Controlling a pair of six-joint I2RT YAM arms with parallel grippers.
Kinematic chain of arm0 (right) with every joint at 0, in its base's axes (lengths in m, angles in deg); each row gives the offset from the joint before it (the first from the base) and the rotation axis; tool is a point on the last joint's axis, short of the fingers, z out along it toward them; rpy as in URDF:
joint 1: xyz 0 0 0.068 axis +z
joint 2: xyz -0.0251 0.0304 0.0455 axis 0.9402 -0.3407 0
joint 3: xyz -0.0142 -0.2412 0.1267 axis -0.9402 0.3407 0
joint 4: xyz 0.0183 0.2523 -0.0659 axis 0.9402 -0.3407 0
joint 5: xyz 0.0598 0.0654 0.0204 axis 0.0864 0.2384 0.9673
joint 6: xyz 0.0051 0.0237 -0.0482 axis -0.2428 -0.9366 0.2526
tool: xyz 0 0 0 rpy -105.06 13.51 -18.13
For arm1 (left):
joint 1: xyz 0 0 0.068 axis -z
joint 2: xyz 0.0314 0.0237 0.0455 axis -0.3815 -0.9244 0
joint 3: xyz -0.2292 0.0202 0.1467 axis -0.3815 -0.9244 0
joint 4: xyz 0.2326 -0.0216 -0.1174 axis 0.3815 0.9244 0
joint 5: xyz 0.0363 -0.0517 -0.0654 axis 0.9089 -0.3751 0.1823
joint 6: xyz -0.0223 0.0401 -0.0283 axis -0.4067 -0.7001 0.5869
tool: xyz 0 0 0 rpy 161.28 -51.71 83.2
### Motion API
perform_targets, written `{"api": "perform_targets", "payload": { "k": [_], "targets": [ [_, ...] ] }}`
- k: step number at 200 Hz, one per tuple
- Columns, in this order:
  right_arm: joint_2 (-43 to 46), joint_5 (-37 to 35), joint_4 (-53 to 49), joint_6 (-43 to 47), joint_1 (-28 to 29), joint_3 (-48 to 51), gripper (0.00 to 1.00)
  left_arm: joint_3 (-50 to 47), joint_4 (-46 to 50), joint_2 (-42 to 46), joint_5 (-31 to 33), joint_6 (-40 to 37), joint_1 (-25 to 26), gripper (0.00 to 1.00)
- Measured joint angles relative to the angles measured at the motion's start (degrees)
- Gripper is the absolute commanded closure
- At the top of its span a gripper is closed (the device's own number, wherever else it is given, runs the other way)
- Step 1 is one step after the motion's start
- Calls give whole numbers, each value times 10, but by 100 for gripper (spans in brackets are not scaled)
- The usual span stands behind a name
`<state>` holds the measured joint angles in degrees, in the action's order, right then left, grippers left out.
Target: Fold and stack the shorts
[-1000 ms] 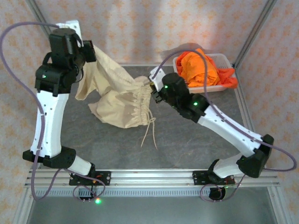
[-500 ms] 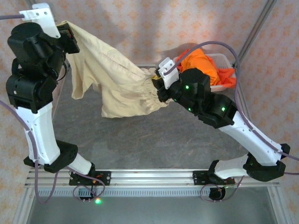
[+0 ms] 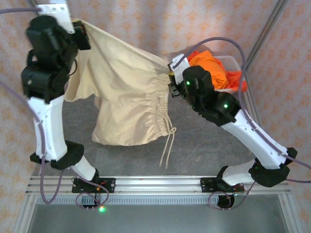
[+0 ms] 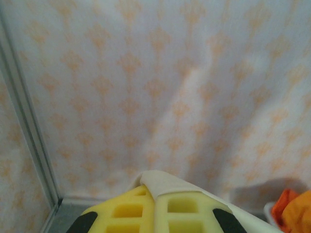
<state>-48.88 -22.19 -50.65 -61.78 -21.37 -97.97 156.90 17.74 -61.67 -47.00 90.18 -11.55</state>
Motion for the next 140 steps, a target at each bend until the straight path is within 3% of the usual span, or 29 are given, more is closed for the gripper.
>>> {"api": "perform_targets", "payload": {
  "k": [34, 67, 86, 96, 110, 129, 140],
  "targets": [
    [-41, 13, 9, -32, -81, 91, 100, -72, -16, -97, -14, 0, 0, 100],
    [-116, 33, 30, -66, -139, 137, 100, -88, -52, -230, -28, 4, 0, 90],
    [-164, 42, 41, -85, -165, 137, 100, -72, -75, -310, -33, 16, 0, 74],
    [-193, 48, 43, -94, -178, 129, 95, -45, -78, -354, -36, 19, 0, 59],
    [-242, 52, 37, -104, -194, 92, 93, 3, -81, -407, -42, 28, 0, 51],
    [-315, 56, 18, -118, -210, 5, 85, 13, -83, -425, -47, 36, 0, 39],
    [-351, 59, 2, -126, -217, -54, 75, 13, -82, -419, -47, 48, 0, 31]
  ]
}}
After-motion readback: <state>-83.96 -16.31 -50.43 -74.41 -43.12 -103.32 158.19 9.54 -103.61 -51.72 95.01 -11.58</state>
